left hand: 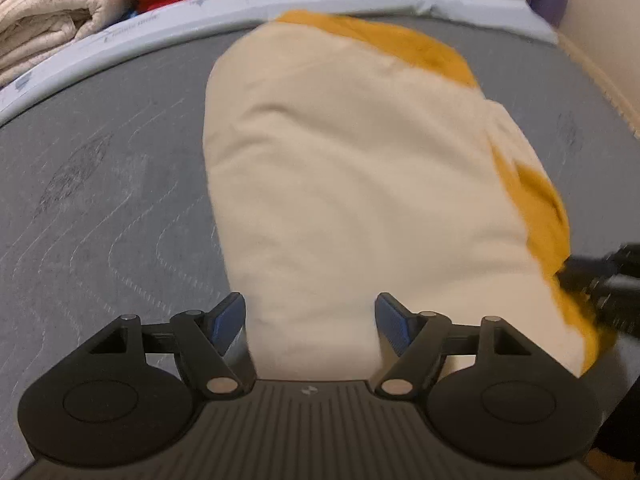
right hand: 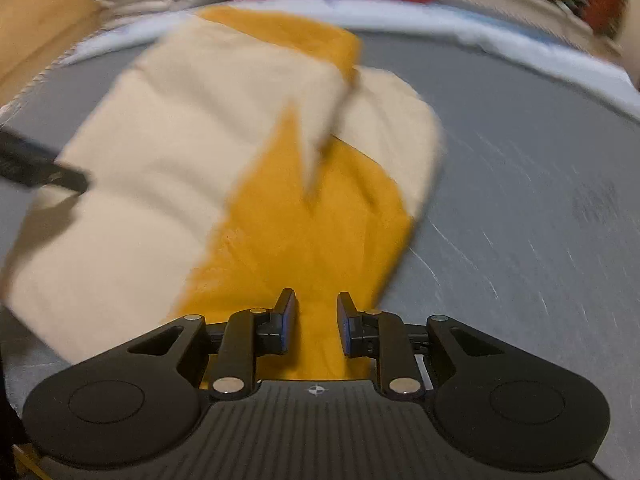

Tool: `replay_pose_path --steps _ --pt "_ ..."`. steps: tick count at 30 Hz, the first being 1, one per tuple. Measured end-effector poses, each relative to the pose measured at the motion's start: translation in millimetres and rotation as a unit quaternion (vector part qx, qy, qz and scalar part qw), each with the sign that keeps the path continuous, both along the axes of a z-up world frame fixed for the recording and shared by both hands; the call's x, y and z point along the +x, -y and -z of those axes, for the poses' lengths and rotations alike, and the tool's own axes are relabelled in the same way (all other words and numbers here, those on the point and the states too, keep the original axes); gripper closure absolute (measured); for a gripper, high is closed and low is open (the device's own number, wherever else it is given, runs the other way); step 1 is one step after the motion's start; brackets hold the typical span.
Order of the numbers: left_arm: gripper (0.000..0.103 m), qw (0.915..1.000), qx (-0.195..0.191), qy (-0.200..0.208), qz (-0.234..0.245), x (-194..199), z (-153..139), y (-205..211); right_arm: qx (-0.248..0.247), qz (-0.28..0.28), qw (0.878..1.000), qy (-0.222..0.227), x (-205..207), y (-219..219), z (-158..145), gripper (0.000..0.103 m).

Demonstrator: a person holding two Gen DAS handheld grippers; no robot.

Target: Fold large clothes

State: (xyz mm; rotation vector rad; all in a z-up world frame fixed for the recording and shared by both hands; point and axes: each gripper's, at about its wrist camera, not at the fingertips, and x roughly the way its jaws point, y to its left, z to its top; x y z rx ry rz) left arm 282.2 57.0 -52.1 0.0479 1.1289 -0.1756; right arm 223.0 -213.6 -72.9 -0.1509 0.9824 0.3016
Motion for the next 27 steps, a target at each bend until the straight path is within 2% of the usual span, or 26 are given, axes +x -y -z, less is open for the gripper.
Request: replay_pose_path --steps 3,4,6,7,8,10,12,14,15,17,19,24,27 --pt "0.026 0.9997 -0.013 0.015 0.014 -20 -15 1 0.039 0.016 0.999 0.013 -7 9 -15 0.08" --pt "0.024 0.9996 -0.014 0.007 0.021 -25 -11 2 0.037 0.013 0.999 0.007 -9 11 -14 0.08" --pt "0.015 0.9984 0.012 -0.051 0.02 -29 19 2 -0.009 -0.002 1.0 -0.019 -14 8 -1 0.077" --pt "0.014 0.9972 0.017 -0.07 0.019 -33 27 2 -0.025 -0.008 0.999 -0.023 -18 7 2 0.07" --pt "0.015 0.9973 0.017 -0.07 0.016 -40 24 1 -0.034 -0.006 0.999 -0.018 -22 7 -2 0.069" --pt "0.015 0.9988 0.034 -0.032 0.014 -54 0 3 -0.029 0.011 0.999 0.022 -36 11 -26 0.067" --pt "0.011 0.9984 0.04 0.039 0.008 -78 -34 4 -0.002 0.034 0.996 0.081 -56 16 -59 0.056" --pt "0.005 0.9955 0.021 0.091 -0.018 -103 -63 1 0.011 0.052 0.99 0.134 -83 19 -88 0.032" --pt "0.0 0.9933 0.008 0.111 -0.031 -118 -75 0 0.015 0.059 0.985 0.16 -99 19 -100 0.027" --pt "0.0 0.988 -0.006 0.145 -0.054 -145 -94 1 0.026 0.07 0.978 0.195 -132 18 -116 0.013" --pt "0.0 0.982 -0.012 0.174 -0.073 -177 -107 6 0.039 0.079 0.972 0.218 -167 19 -127 0.006" --pt "0.0 0.9737 0.001 0.209 -0.09 -252 -120 33 0.044 0.109 0.962 0.247 -235 11 -130 0.001" --pt "0.0 0.9726 0.009 0.21 -0.099 -284 -113 52 0.033 0.119 0.963 0.241 -260 7 -124 0.001"
